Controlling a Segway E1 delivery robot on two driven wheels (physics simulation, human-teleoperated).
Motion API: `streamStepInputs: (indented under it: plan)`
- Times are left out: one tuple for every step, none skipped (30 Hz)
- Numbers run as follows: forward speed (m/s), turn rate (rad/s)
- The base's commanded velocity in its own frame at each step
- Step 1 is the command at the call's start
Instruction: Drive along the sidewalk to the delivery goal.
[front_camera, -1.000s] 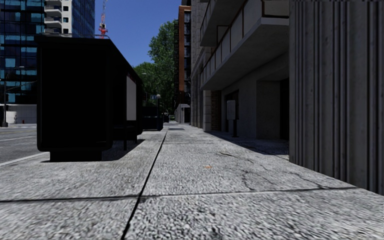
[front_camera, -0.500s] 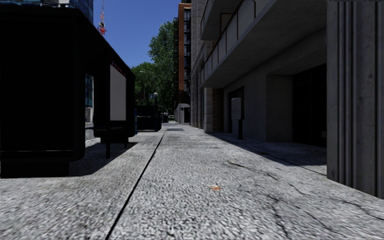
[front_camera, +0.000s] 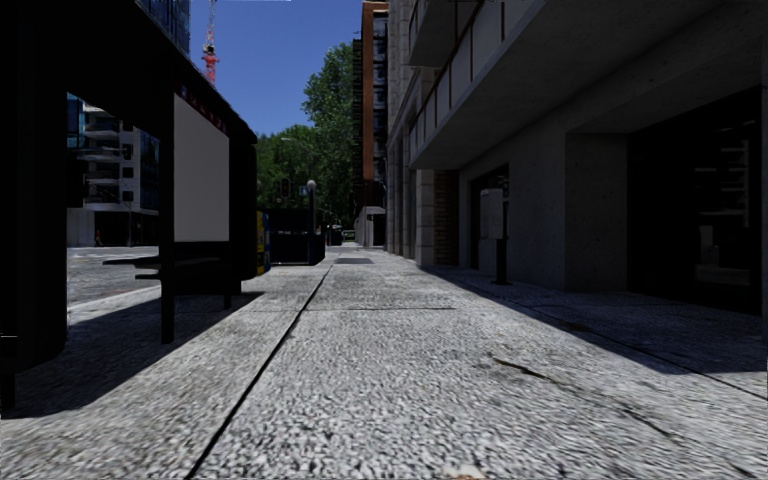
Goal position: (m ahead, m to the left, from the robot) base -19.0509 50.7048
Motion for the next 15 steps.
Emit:
streamStepInputs:
  plan:
    - [2.00,0.53]
    - [2.00,0.07]
    - [2.00,0.07]
    - [2.00,0.00]
    - [2.00,0.00]
    - [2.00,0.00]
    - [2.00,0.00]
    - [2.00,0.00]
    - [2.00,0.00]
    - [2.00,0.00]
    - [2.00,0.00]
    - [2.00,0.00]
    - [2.00,0.00]
    - [2.00,0.00]
    - [2.00,0.00]
